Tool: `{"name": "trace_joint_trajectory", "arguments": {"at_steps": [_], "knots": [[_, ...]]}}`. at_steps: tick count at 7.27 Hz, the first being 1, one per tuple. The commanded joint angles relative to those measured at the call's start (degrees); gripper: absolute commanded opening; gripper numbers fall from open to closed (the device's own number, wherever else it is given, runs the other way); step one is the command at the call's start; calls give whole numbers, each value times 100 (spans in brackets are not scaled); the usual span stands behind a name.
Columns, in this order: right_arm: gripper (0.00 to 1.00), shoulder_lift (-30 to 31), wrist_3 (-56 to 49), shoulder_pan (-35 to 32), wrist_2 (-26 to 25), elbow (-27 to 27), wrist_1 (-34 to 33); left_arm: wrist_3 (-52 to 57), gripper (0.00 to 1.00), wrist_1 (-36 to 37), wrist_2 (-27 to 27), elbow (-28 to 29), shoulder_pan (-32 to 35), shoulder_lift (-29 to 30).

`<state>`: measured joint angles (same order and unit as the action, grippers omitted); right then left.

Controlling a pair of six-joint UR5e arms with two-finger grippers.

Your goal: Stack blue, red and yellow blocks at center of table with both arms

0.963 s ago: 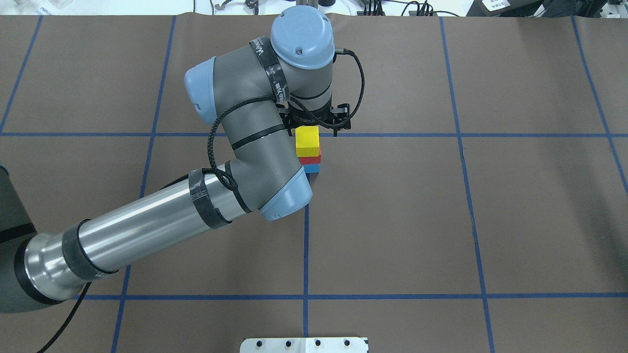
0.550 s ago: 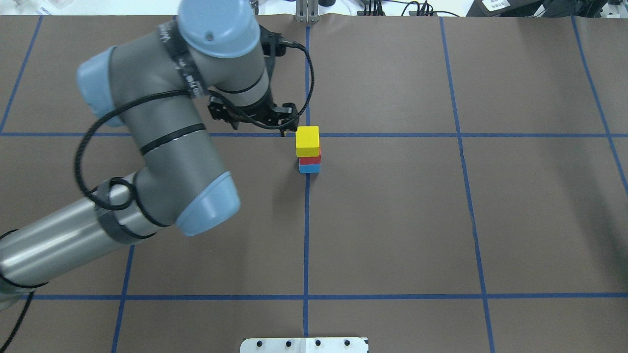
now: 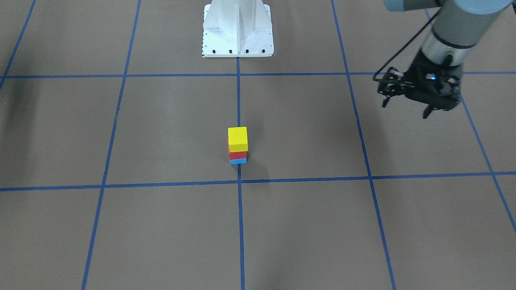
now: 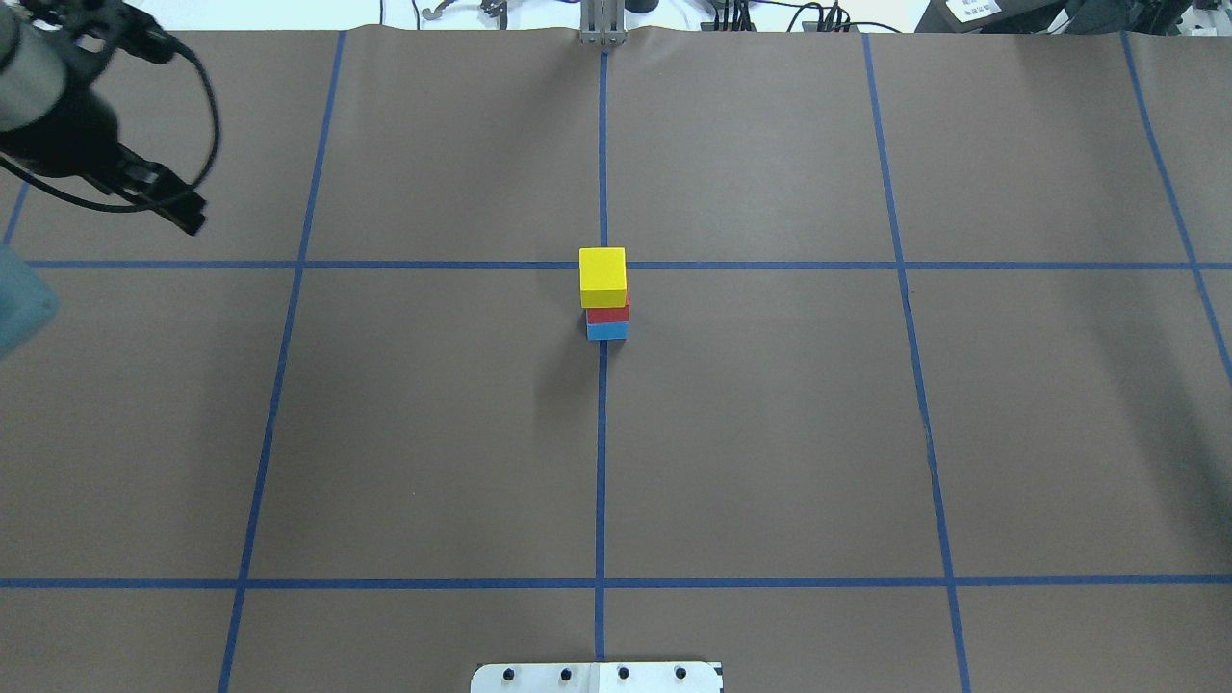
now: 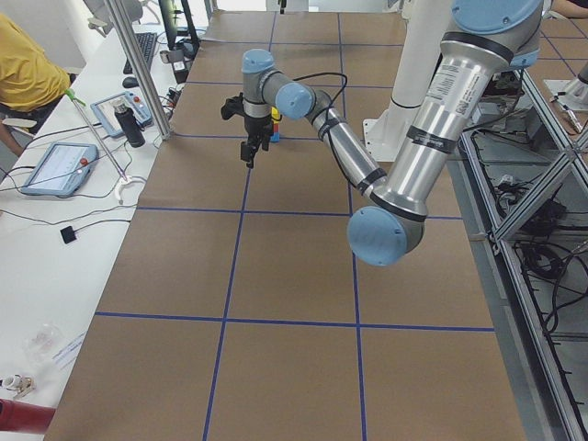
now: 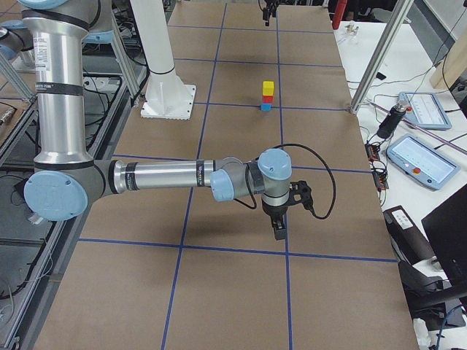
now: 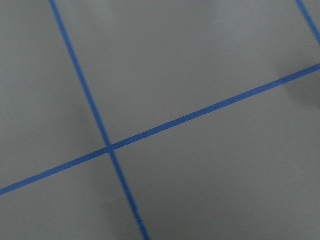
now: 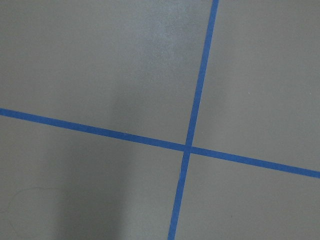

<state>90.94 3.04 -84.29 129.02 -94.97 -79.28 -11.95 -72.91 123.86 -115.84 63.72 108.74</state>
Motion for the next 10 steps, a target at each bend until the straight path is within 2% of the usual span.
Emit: {"name": "trace_joint_trajectory", "arguments": {"at_steps": [1,2,3,5,6,7,9,10], "knots": [[99,29,-6,0,0,-13,0,1296,100,-57,472,52,1288,-1279],[99,38,-6,0,9,-30,0,1309,100,-222,498,401,1640,-1781],[99,38,-6,0,9,-21,0,1327,100,-502,498,648,1713,-2030],[99,30,-6,0,9,-21,0,1310,100,-567,516,746,2404,-2190],[99,30,-6,0,9,-30,0,1327,100,-575,786,808,2669,-2225],[99,30,3,0,9,-30,0,1336,100,-723,1171,808,2741,-2452],[99,12,3,0,0,-30,0,1301,100,-1504,1193,1193,2733,-2551],[99,12,12,0,0,-39,0,1283,100,-1525,1175,1212,2733,-2525]]}}
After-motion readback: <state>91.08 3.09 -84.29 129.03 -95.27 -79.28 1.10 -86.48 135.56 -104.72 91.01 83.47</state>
